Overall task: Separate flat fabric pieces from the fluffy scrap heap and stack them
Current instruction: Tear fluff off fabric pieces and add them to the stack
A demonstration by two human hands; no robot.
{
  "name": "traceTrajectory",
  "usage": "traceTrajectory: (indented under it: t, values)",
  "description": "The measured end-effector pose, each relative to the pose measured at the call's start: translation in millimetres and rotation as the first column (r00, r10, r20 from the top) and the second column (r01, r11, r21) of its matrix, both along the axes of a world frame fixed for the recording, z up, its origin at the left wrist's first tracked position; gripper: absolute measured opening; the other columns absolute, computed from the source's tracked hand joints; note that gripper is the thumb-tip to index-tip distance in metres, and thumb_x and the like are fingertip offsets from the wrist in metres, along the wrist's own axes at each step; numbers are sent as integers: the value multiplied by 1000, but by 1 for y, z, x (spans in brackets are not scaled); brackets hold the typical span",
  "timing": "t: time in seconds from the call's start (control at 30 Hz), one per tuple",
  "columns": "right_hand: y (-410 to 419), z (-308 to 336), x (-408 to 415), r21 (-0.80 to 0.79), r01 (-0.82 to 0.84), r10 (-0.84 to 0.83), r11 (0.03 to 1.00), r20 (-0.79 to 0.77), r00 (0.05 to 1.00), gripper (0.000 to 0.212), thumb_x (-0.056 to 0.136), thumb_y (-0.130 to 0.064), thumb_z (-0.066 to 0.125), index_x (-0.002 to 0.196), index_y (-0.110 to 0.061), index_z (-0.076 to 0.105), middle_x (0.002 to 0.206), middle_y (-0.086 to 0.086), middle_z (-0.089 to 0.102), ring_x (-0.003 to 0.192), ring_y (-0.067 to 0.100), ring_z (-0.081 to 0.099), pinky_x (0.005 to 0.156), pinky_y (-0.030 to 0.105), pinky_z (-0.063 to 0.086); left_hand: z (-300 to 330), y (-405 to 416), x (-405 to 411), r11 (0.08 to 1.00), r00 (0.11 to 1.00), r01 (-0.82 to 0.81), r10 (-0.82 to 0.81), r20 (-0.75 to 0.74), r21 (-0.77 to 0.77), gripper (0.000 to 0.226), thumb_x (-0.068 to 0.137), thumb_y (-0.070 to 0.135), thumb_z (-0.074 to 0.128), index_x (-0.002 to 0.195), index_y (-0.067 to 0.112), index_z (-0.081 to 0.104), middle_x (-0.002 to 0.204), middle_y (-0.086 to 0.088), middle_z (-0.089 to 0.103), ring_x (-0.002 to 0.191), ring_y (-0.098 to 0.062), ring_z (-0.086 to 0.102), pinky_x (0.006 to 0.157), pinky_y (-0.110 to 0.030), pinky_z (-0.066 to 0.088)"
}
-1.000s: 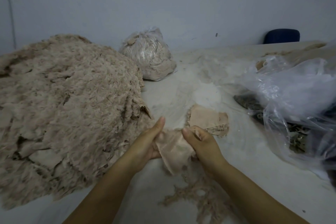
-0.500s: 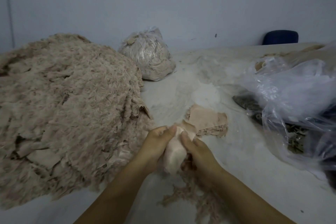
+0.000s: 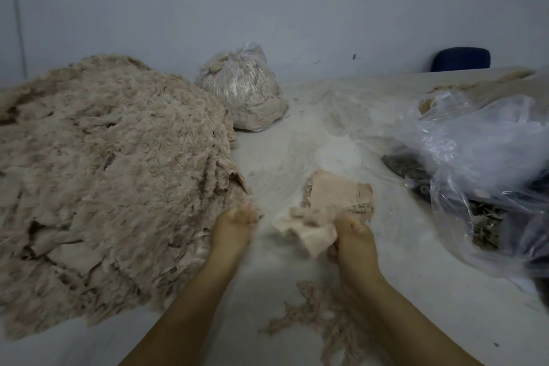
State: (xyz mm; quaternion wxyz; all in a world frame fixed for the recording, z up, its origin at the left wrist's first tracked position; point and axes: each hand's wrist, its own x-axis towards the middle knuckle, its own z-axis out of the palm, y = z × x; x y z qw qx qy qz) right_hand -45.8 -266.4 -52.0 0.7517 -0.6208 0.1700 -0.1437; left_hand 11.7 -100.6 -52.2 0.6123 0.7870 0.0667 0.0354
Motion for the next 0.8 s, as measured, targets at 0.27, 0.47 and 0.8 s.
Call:
traceTrajectory:
  t: [0.27,0.47,0.8]
  values:
    - [12,1,0,111,-46,45,993,8,999,23,98,-12,45,81,-5,59,68,6,55,60,15,53,57,32,45,13,-24,-29,831,787,259,-477,-391,-492,74,81,70,42,86,2,70,71,-12,63,63,-22,59,55,-27,49]
    - [12,1,-4,102,-163,158,981,54,986,8,93,-7,57,99,-4,58,71,10,65,62,20,62,52,31,50,14,-39,-29,809,854,142,-391,-342,-571,33,93,36,54,94,4,64,66,-7,63,49,-15,53,43,-21,40]
    - [1,-15,4,75,-116,103,990,156,982,29,87,0,62,107,-20,56,86,-2,74,77,13,69,64,21,55,12,-40,-29,780,844,268,-473,-253,-565,21,95,25,53,89,7,61,53,0,52,34,-5,32,32,-14,22]
